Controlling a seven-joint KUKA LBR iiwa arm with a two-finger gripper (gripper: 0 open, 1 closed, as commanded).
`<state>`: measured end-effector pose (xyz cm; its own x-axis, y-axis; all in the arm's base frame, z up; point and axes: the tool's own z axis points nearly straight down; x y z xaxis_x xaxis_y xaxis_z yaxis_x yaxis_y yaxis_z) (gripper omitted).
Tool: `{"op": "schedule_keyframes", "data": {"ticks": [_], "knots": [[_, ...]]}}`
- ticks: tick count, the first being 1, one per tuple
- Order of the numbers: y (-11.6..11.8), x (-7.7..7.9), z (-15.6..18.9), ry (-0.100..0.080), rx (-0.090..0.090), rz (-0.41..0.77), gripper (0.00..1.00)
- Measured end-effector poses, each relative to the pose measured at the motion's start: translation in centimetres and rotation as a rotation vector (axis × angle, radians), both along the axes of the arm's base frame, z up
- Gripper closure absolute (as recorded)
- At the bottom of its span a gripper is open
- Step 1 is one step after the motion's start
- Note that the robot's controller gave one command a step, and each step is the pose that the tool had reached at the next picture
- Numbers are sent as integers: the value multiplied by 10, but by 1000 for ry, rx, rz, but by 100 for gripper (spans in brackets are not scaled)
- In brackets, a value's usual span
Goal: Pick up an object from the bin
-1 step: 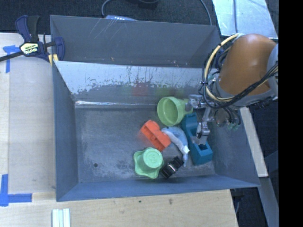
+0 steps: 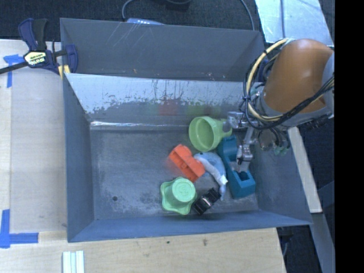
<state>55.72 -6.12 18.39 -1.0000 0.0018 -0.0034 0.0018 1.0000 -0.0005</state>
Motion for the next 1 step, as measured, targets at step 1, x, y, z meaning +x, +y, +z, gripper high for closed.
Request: {"op": "schedule_keyframes", "data": {"ticks": [1], "knots": [[24, 12, -8, 1, -1, 21, 0]]}}
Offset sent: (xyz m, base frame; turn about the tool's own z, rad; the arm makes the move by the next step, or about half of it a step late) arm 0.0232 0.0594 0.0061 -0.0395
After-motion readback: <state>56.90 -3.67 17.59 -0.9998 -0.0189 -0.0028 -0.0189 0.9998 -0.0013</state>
